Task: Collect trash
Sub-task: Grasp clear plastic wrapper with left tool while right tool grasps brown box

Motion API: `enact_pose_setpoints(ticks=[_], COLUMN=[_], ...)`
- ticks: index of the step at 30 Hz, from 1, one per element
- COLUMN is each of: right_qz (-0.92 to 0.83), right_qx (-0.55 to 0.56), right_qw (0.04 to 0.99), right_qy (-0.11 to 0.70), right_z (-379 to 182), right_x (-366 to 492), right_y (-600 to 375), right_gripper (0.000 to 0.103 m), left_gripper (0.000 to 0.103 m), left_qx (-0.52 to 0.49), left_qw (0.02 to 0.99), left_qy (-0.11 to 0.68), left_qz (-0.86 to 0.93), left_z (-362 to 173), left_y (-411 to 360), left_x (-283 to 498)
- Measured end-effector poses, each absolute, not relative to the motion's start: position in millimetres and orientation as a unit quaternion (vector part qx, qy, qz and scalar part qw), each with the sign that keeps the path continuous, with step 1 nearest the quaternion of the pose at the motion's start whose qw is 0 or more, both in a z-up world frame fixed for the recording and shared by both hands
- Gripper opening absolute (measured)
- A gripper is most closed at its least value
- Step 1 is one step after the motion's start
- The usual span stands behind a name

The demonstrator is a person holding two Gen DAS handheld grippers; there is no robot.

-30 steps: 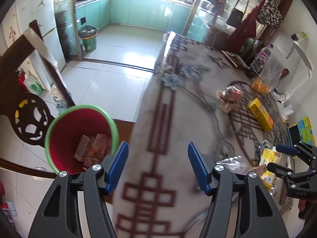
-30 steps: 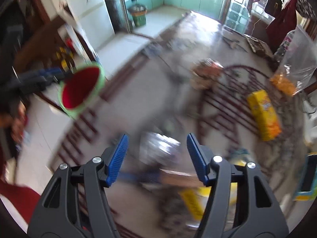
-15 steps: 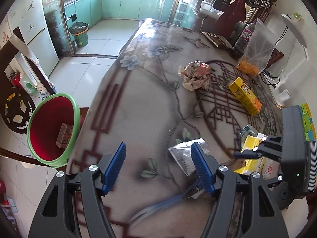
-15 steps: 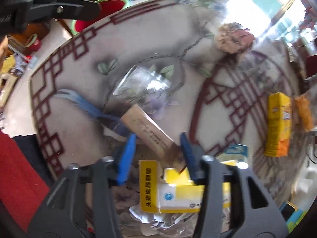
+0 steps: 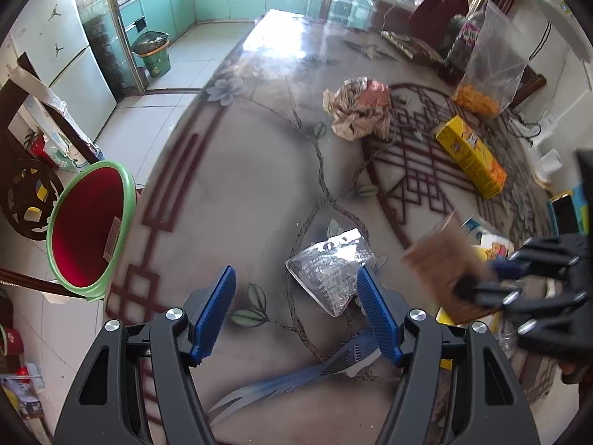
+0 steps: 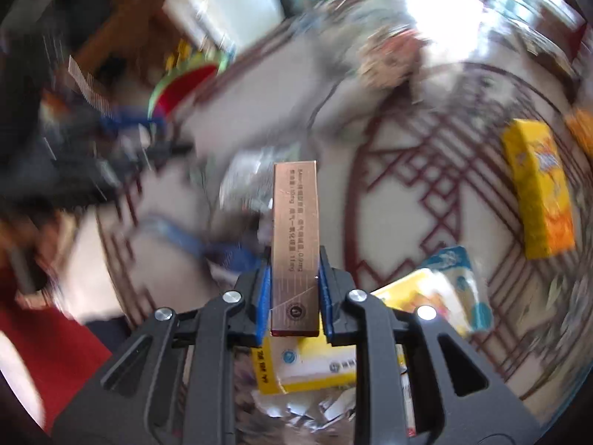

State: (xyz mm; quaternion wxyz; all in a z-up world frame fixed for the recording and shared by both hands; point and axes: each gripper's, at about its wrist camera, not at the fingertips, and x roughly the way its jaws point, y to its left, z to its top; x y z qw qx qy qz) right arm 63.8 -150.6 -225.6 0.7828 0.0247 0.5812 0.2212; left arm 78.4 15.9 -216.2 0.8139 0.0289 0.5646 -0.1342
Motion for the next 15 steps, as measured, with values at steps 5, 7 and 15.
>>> enact_pose_setpoints(ticks=[5,7,15], right_qz=[0.161,0.137,0.107], right_qx=[0.131,0.162,0.260], right_qw=[0.822,0.829,0.816], right_qy=[0.530,0.517,0.506], right_z=[-198.7,-197.6,-205.2], right_x=[60.6,54.3,35.1], right_y=[-184.2,-192.1,-203.2], right_gripper=[0.022,0.022,0.022], left_gripper=[0.065,0.063,0.042], left_qx=[0.044,0.048,0.056], left_qw=[0.796,0.792,0.775], left_qy=[0.586,0.590,0.609], left_qz=[-0.146,-0.147,-0.157], left_z=[-242.4,-251.0,-264.7], left_y=[-3.0,-9.6,-18.0], left_x=[81.0,82.7,86.5])
